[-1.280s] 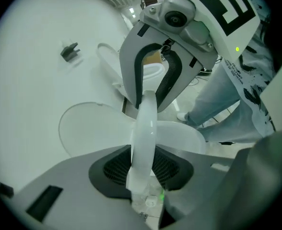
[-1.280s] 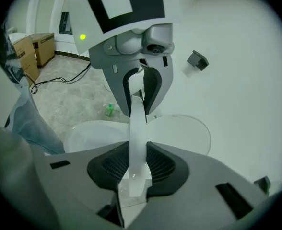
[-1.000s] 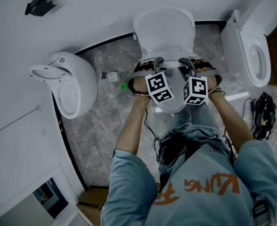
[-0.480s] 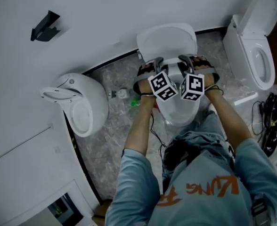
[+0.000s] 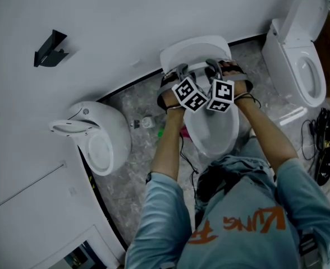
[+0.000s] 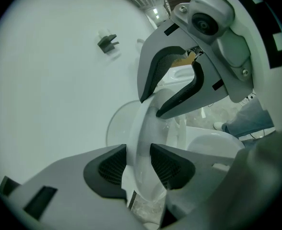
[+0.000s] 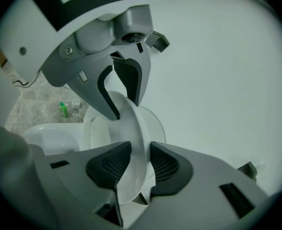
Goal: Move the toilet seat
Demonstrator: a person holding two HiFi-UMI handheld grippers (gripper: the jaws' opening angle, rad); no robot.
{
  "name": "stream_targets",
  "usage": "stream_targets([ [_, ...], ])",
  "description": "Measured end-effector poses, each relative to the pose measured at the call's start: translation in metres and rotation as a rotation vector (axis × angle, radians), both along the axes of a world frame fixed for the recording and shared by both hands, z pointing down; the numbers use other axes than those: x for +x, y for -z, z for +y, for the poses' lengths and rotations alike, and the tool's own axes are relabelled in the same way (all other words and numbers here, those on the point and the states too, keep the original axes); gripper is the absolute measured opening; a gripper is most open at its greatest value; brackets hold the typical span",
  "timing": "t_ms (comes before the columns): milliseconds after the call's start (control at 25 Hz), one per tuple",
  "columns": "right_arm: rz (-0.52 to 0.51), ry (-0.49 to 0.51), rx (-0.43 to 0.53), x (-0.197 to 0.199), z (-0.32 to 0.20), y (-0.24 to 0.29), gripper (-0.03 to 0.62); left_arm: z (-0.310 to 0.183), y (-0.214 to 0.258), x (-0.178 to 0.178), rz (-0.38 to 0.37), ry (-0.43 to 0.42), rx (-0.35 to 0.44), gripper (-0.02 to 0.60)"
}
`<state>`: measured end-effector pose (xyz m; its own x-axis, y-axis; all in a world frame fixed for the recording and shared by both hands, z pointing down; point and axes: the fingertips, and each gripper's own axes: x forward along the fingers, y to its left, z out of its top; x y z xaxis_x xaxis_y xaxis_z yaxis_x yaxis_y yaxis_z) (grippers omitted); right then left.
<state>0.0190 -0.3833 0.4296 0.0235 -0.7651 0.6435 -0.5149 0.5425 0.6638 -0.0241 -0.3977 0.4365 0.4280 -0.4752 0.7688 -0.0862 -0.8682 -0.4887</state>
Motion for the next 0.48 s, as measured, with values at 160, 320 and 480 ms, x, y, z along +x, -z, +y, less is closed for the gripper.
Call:
stream_targets([
  [160, -0.017, -0.007, 0.007, 0.008, -0.015, -0.002, 0.118, -0.015, -0.008, 0.004, 0.022, 0.020, 0.008, 0.146],
  [320, -0.041, -0.014, 0.004, 0.012, -0.033, -0.005, 0.118, -0.032, -0.008, 0.008, 0.055, 0.037, 0.021, 0.146],
  [480, -0.053, -0.016, -0.009, 0.016, -0.049, -0.009, 0.118, -0.048, -0.018, 0.010, 0.058, 0.048, 0.002, 0.146],
])
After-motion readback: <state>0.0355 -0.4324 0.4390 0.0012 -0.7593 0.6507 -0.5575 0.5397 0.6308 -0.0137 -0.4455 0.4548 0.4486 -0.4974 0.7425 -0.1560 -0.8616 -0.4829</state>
